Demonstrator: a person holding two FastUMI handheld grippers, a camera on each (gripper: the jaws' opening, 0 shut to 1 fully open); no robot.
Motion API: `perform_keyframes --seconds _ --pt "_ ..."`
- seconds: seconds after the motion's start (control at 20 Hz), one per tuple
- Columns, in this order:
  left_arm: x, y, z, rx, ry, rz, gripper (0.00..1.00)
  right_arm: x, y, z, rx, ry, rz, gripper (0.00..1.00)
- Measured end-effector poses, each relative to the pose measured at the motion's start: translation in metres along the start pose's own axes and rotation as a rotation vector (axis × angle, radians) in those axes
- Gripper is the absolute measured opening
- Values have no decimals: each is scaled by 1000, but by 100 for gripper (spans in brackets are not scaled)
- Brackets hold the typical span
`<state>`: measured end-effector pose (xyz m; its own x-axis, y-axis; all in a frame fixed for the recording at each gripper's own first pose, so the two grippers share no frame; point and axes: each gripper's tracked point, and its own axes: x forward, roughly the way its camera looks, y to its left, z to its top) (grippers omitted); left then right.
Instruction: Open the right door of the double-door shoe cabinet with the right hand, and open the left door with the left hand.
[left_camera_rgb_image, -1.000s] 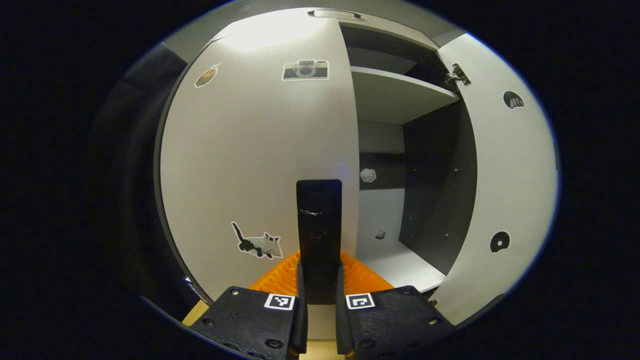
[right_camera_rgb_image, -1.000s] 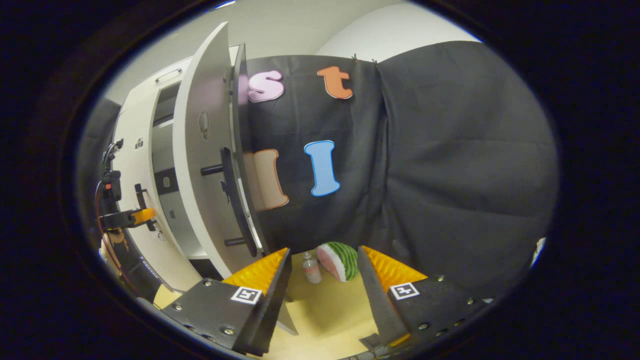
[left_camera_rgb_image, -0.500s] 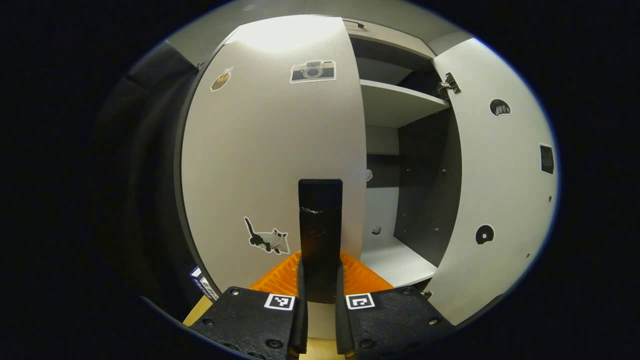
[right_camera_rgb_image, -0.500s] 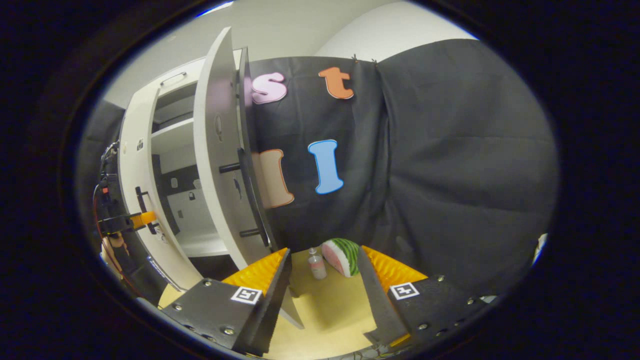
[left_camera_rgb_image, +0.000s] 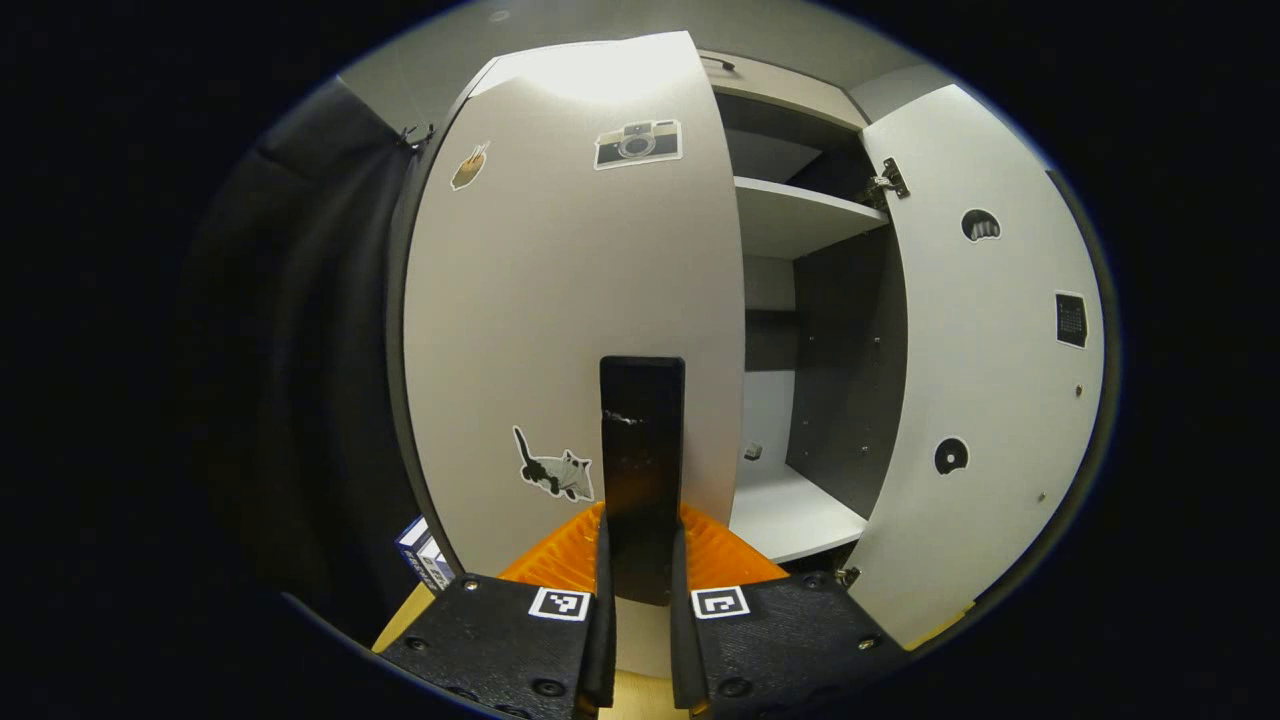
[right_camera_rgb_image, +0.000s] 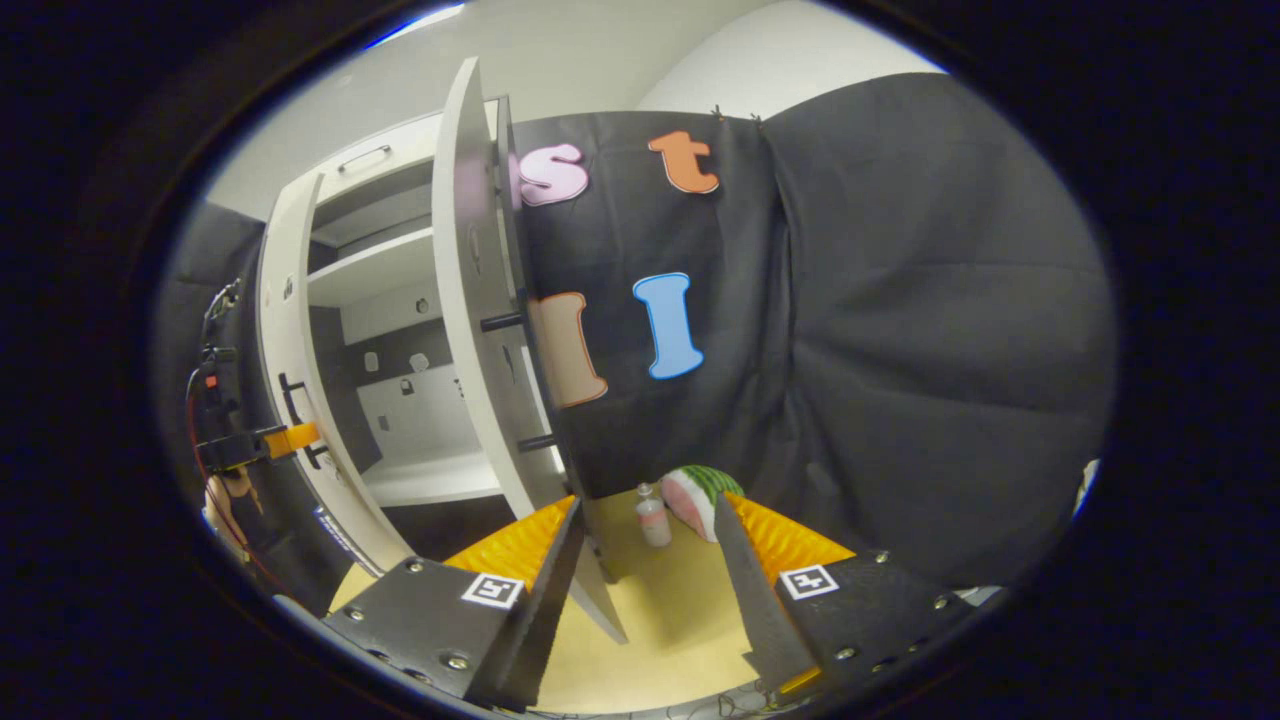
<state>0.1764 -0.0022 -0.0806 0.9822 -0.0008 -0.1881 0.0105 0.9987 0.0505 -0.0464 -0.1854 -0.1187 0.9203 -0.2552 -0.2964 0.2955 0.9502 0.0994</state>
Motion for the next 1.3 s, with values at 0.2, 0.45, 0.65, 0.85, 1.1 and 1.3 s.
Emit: perform_keyframes --seconds 0.2,0.45,0.65,0.85,1.1,1.3 --pt "-3 1 -1 -1 -3 2 23 -4 8 -9 23 10 24 78" --pt "-8 4 0 -9 -7 2 20 -7 16 -13 26 20 51 70" --pt "-11 7 1 -11 -13 8 20 -9 24 -13 16 22 68 70" --pt "-16 10 1 -5 -17 11 20 -12 31 -17 12 26 83 70" --pt "-21 16 1 -4 -21 34 20 -16 41 -22 15 34 103 70" --pt "-23 22 2 -6 -28 62 17 -17 48 -28 11 48 121 78"
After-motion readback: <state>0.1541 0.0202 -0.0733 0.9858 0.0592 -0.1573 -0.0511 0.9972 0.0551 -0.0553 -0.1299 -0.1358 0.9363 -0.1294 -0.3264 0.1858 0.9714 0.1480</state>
